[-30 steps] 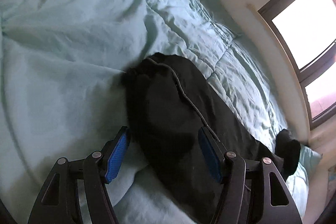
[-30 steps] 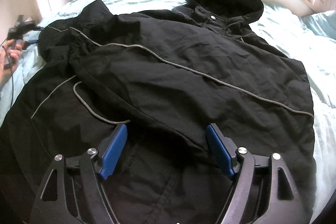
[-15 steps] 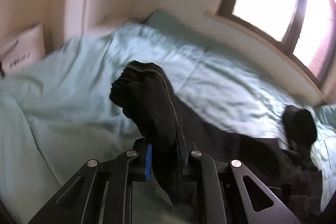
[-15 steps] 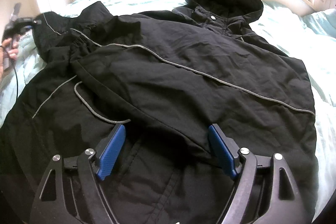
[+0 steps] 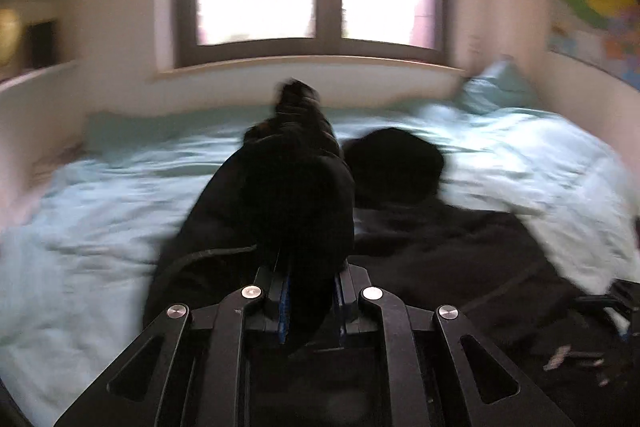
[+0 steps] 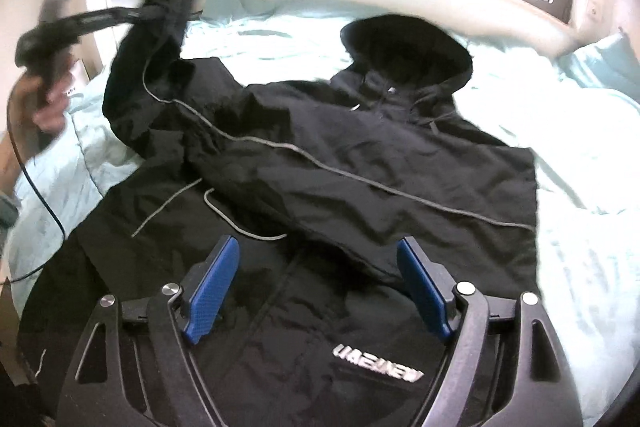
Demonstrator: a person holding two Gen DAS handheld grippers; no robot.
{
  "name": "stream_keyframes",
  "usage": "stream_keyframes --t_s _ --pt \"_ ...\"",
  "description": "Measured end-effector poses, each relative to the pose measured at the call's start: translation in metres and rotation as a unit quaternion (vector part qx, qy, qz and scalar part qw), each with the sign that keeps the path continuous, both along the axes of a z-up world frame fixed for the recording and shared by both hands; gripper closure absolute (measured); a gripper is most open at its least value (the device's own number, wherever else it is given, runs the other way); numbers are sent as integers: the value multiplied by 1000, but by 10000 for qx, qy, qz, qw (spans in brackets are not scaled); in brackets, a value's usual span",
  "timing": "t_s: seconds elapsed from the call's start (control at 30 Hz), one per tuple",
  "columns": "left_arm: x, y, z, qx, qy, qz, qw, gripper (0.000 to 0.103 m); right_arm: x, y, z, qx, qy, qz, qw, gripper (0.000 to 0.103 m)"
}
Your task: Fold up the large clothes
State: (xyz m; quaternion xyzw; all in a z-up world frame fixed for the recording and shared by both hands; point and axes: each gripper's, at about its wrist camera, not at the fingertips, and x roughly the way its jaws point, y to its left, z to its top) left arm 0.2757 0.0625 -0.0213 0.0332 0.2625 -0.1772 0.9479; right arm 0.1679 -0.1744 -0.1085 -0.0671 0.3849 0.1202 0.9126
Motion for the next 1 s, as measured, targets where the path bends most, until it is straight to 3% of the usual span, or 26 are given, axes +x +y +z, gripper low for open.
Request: stream_keyframes --t_s 0.13,0.23,0.4,0.47,0.5,0.53,0.57,0.63,0.8,1.0 --pt "8 -80 -32 -116 502 -668 9964 86 -3 -13 8 -469 -118 -360 9982 20" --pt "16 -123 -69 -135 1011 -1104 9886 86 -2 -31 9 -414 -15 -515 9978 19" --pt "26 -167 -139 -288 2194 -1559 9627 80 12 -51 -2 -307 241 -714 9967 20" --pt "26 -168 -152 -313 2368 -1632 9573 80 22 -55 -11 -245 399 -769 9959 20" --pt "24 -169 -151 -387 2358 -1684 9563 73 27 -58 -14 -199 480 -775 9956 20" --pt "23 -162 -145 -610 2430 -1818 9509 68 32 -61 -16 -140 527 -777 9955 20" --pt "23 -155 -138 -933 2561 -1994 9412 56 35 -63 -16 -86 547 -793 9953 20" --pt "18 -141 -122 -1333 2549 -2184 9325 42 46 -70 -10 193 581 -825 9947 20" --pt "0 -97 -76 -1667 2006 -2063 9431 38 85 -77 -4 876 794 -786 9899 20" --pt "-13 -35 -30 -1847 1463 -1625 9581 37 139 -81 -30 2010 1434 -1071 9631 19"
